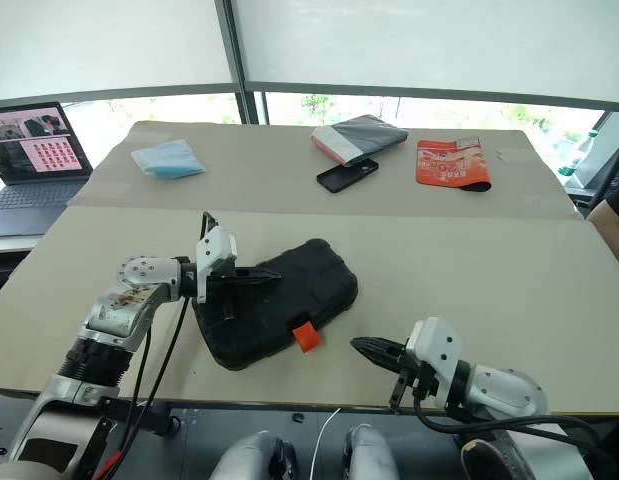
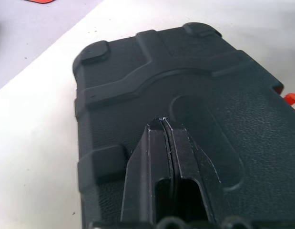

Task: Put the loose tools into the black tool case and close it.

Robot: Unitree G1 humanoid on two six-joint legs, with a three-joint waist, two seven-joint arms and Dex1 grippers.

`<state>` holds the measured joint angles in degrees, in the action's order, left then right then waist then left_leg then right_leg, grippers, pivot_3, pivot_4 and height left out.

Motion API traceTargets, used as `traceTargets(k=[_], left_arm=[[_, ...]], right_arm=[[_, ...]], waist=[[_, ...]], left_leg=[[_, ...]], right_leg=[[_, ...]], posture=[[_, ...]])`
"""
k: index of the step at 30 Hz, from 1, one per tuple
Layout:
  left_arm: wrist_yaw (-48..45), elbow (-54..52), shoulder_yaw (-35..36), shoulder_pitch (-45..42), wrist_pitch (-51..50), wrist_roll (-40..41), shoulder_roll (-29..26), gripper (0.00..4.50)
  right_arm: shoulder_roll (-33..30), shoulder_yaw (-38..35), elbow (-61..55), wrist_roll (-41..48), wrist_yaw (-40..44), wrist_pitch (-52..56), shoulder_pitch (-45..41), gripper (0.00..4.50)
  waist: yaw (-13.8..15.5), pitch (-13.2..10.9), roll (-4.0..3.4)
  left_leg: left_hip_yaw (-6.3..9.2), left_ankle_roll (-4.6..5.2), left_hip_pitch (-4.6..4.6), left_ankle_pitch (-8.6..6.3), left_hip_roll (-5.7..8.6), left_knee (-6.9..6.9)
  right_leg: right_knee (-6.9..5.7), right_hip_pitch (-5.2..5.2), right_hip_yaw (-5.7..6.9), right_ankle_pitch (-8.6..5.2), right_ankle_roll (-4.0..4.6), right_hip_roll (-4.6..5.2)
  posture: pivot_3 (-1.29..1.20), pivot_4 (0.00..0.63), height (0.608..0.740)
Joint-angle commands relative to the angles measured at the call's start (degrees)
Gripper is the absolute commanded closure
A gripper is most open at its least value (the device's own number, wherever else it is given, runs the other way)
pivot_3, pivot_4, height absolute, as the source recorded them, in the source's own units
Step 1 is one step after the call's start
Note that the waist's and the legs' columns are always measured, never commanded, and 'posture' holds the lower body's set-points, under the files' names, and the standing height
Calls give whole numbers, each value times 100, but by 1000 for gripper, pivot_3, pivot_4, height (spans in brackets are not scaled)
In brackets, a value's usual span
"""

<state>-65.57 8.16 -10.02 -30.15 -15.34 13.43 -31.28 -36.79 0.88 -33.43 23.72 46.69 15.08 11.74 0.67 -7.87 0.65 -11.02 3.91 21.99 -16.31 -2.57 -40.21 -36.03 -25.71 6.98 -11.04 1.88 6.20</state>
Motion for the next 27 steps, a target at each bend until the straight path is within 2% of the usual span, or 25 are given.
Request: traceTargets(k=[1,8,17,27], left_arm=[[-62,111,-365,319,-228,-205,-9,4432],[-12,-11,-359,456,-240,-212,-50,4432],[47,-121,-357,520,-240,-211,-77,4432],[76,-175,-340,581,-258,-180,-97,4432]], right_arm=[[169,232,-2,-123,-189,57,-270,4500],[324,847,426,-335,-101,206,-843,4500],[461,1369,739,-573,-83,420,-1175,4500],[744,1555,1112,-736,-148,384,-1295,4500]], waist=[[-1,8,3],[-2,16,14],[-2,17,16],[-3,18,18]], left_leg=[[0,0,0,0,0,1],[0,0,2,1,1,5],[-1,-1,1,1,1,11],[-1,-32,1,17,0,22]], right_leg=[[1,1,0,0,0,0],[7,1,1,0,-3,-1],[9,0,1,-1,-3,4],[16,-3,3,-1,-4,11]], posture=[[0,150,740],[0,150,740],[0,150,740],[0,150,740]])
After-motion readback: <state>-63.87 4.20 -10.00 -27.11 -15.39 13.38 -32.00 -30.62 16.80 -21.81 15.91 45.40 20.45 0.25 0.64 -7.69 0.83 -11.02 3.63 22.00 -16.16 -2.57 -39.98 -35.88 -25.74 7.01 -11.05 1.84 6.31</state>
